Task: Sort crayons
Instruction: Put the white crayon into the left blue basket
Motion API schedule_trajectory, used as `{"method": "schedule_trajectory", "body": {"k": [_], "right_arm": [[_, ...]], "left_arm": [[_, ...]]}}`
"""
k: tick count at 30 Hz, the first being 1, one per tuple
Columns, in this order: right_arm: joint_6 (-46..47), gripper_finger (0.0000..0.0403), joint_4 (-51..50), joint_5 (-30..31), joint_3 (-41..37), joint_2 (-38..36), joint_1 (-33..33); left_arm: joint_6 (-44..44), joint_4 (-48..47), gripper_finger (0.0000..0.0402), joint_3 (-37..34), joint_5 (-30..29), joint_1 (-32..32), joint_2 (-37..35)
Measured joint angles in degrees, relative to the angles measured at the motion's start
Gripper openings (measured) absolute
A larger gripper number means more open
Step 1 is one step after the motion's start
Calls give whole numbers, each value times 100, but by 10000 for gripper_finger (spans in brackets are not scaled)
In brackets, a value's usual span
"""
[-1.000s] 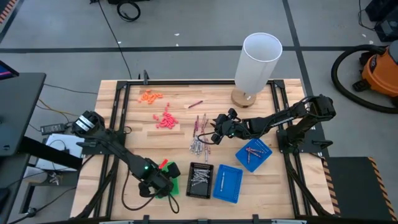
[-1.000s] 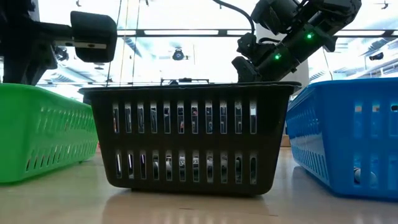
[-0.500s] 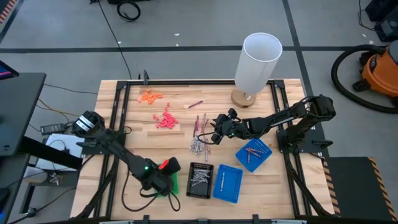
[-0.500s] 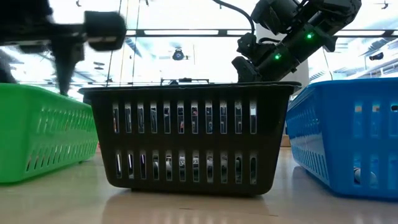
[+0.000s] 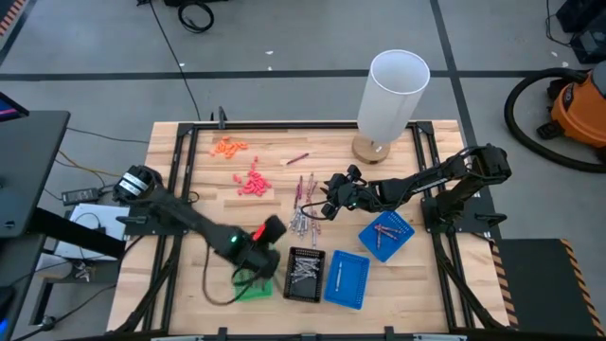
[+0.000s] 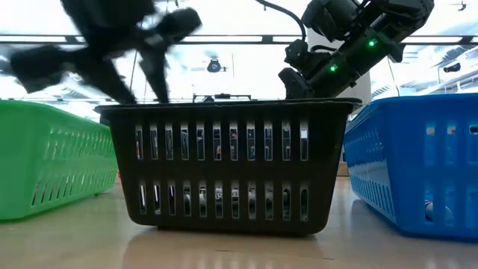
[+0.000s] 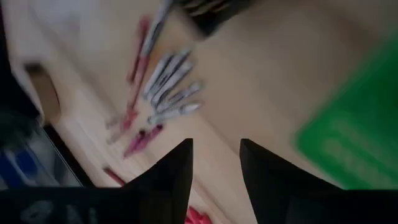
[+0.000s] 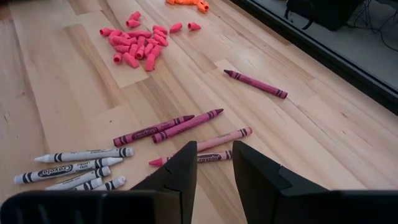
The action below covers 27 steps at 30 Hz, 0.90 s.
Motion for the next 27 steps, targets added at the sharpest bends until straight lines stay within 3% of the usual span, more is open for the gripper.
{"method": "schedule_trajectory", "body": {"k": [3,8,14,21,27], "right_arm": [[1,111,-2,-7,0,0,-1],[-2,111,-4,-9,0,0,0],[-22,111,-4,-9,0,0,0],[-22,111,-4,-13,0,0,0],[-24,111,-3,-12,0,0,0]], "left_arm": [[-406,173,141,-15,326,452,0],[-1065,573,141,-15,1506,1125,0],[-2270,697,141,-17,2125,1900,0],[-3766,1744,141,-623,2299,2519,-2],[-4429,2474,141,-1015,2422,2696,-2]]}}
